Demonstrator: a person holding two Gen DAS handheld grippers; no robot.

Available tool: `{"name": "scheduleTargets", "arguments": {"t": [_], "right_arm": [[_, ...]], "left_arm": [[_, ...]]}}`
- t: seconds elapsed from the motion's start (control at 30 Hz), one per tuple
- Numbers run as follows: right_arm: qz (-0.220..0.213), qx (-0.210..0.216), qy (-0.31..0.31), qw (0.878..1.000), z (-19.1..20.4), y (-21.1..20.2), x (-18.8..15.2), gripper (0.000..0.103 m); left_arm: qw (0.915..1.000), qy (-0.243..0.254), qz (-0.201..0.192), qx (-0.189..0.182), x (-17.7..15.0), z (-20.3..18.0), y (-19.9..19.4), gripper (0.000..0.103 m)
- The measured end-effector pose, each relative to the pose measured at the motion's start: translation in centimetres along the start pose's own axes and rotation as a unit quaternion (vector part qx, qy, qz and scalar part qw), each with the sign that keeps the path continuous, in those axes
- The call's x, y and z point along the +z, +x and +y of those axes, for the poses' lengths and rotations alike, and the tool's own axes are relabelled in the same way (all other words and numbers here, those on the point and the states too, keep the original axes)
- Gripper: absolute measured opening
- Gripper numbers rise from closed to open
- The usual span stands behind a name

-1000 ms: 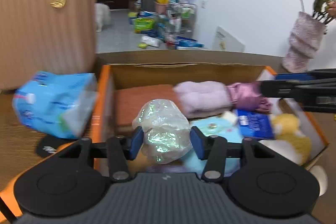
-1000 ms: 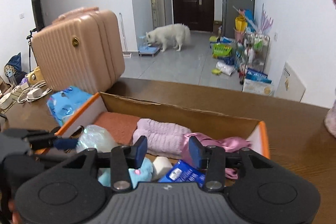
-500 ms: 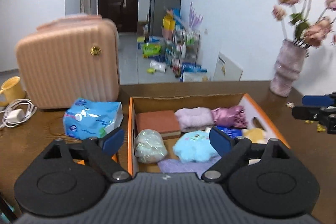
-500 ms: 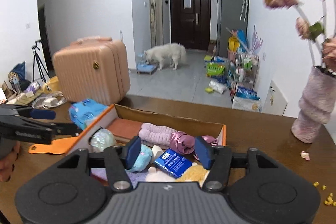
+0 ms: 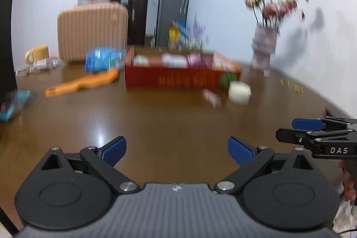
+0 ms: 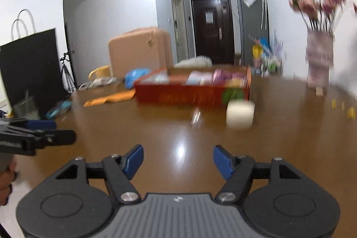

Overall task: Organize soft objects
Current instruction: 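Withdraw both grippers and move them toward the white cylinder and candy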

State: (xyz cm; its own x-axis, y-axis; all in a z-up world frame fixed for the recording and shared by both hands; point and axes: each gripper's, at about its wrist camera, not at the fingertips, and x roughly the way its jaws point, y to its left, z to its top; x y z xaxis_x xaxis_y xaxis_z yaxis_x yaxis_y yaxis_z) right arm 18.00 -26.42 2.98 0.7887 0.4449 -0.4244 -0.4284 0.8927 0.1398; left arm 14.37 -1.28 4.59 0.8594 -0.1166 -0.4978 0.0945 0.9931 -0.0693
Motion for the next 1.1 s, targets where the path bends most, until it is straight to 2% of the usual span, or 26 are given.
{"name": "scheduleTargets", "arguments": {"t": [0.1,0.2,0.37,0.6,0.67,0.73,0.87,1.0,1.1], "right_arm": [[0.015,0.009,0.008,1.0,0.8,-1.2,-1.9,0.068],[0.0,-0.009,-0.005,1.0,1.3,-2.0,-1.8,0.068],[-0.017,-0.023,0.013,0.999,0.5,-2.5,-1.3,0.068],[-0.005,-0.05,0.032,0.998,-2.5,-0.3,-0.8,0.068],[0.002,-0.064,0.04,0.997,-3.7,0.9,-0.2,0.068],[0.006,-0.079,0.044,0.996,-5.0,2.3,0.6,0.068],[0.011,-0.089,0.033,0.995,-7.1,5.3,3.0,0.068],[0.016,-0.097,0.009,0.995,-8.9,9.7,6.0,0.068],[0.034,-0.096,0.004,0.995,-10.0,13.4,7.8,0.068]], "left_arm": [[1.0,0.0,0.006,-0.003,-0.6,-0.3,-0.8,0.1],[1.0,0.002,-0.004,0.0,0.1,-0.6,-0.7,0.099],[0.9995,0.019,-0.019,-0.019,0.9,-1.8,-0.2,0.1],[0.9991,0.009,0.007,-0.042,3.1,-3.4,5.5,0.099],[0.999,0.015,0.009,-0.042,4.2,-4.3,8.2,0.094],[0.9986,0.018,0.015,-0.047,5.5,-5.1,11.3,0.08],[0.9962,0.015,0.045,-0.073,8.1,-6.4,17.8,0.07],[0.9951,0.001,0.071,-0.068,9.8,-6.7,23.5,0.057],[0.9956,0.011,0.079,-0.049,10.0,-6.6,26.0,0.049]]}}
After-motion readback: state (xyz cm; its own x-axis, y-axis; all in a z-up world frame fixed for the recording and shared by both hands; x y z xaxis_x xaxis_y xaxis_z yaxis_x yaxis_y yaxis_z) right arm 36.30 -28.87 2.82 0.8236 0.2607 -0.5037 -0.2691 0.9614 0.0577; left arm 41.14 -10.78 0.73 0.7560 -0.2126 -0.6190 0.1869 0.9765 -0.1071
